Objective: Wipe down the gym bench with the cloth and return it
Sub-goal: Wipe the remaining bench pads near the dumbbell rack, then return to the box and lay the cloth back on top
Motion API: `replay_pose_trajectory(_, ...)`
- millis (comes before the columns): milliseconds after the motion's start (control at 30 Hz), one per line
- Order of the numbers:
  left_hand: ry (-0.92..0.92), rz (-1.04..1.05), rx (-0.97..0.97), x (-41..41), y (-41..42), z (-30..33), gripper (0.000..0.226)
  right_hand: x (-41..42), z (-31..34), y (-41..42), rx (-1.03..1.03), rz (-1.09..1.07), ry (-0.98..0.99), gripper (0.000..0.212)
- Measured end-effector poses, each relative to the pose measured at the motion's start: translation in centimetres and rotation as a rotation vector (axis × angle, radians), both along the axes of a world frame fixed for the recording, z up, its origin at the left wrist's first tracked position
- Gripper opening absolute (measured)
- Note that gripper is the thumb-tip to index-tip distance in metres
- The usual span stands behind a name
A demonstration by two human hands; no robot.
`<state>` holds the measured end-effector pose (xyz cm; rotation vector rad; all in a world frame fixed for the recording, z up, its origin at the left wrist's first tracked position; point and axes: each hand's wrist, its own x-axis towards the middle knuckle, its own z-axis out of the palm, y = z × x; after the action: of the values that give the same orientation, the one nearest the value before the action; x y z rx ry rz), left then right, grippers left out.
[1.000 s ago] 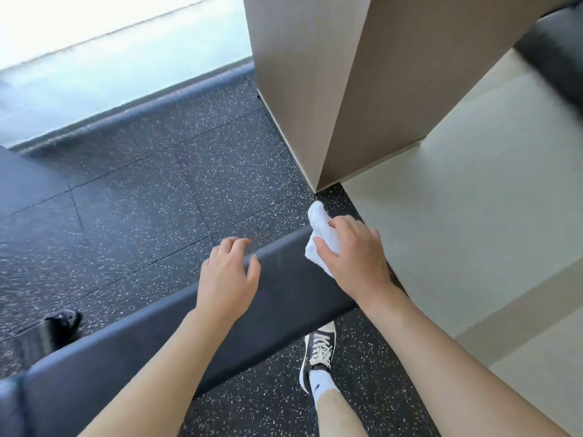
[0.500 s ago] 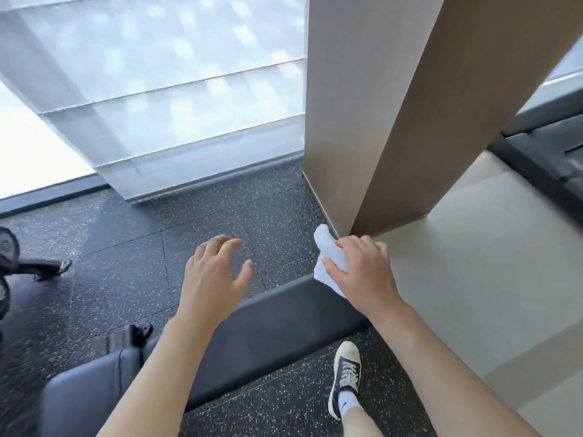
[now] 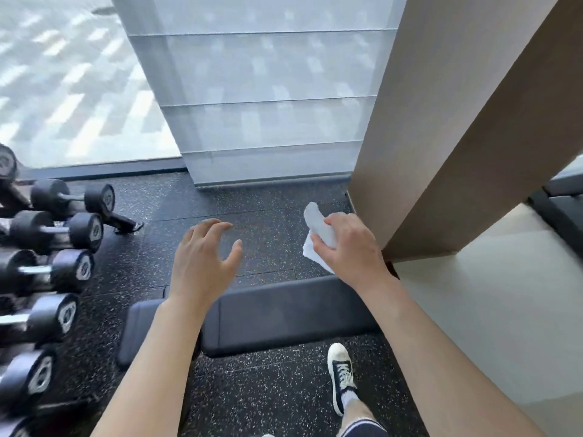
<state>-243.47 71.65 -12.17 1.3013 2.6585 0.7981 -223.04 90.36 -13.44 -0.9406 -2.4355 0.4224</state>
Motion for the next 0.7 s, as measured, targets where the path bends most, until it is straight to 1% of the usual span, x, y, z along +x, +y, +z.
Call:
replay_pose_trajectory(67, -0.008, 0.049, 0.027, -0.3, -1.6, 1.3, 0.04, -1.4, 1.4, -0.8, -0.009, 0.06, 0.012, 0.026)
replay_pose_trajectory(233, -0.018, 0.171, 0.101, -1.2, -3.7, 3.8, 0.039, -5.4, 3.9, -1.3, -0.064, 0.197, 0.05, 0.024)
replay_pose_trajectory(467, 0.002, 0.318, 0.13, -2.9, -5.1, 5.5, 0.057, -11.7, 6.7, -0.4, -0.045, 0.385, 0.081, 0.023)
replay_pose_trajectory(700, 0.076, 0.522, 0.133, -3.3, -7.6, 5.6, 0.056, -17.3, 7.6, -0.9, -0.031, 0.608, 0.049, 0.027)
